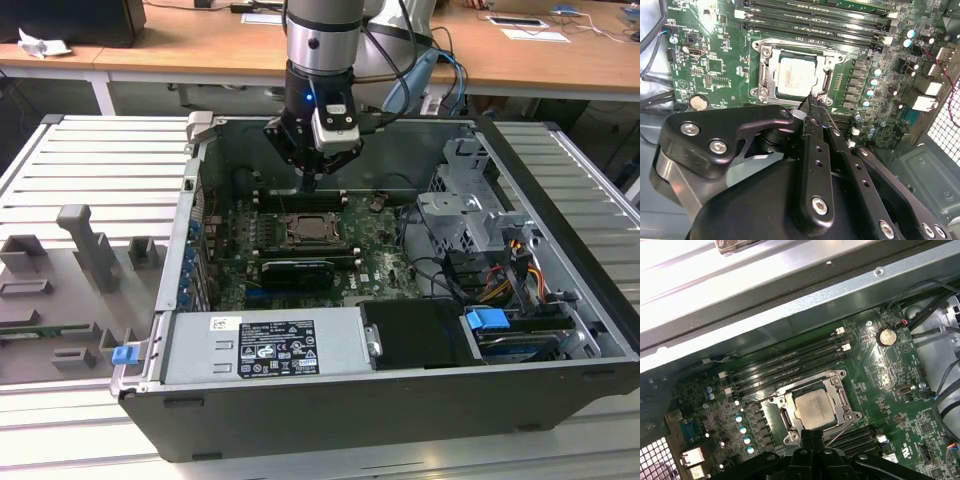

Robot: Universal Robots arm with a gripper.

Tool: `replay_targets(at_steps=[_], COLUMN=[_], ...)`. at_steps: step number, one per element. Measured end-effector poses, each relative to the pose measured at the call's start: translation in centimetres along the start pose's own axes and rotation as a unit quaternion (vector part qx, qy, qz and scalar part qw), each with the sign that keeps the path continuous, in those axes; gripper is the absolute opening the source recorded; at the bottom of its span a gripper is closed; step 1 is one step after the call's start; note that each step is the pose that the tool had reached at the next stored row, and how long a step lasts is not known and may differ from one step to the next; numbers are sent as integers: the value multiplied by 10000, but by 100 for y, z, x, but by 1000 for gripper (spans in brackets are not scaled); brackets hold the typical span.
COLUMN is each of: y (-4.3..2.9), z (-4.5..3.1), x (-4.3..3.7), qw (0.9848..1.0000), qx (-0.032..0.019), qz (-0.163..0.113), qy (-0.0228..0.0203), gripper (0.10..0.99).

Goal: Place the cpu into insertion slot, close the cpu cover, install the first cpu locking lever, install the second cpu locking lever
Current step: 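Install the first cpu locking lever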

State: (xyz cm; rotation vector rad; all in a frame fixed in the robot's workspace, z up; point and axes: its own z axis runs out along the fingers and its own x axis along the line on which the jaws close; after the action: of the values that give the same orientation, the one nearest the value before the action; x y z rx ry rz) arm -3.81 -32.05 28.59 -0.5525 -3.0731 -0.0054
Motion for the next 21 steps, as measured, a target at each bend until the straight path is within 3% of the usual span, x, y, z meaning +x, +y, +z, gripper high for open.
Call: replay_targets(at_steps=[10, 21], y=[0, 0], z=[0, 0], x=[0, 0], qw=[9993, 9970], qx=[7, 15], qz=[-361, -778], qy=[0, 0], gripper=[106, 106])
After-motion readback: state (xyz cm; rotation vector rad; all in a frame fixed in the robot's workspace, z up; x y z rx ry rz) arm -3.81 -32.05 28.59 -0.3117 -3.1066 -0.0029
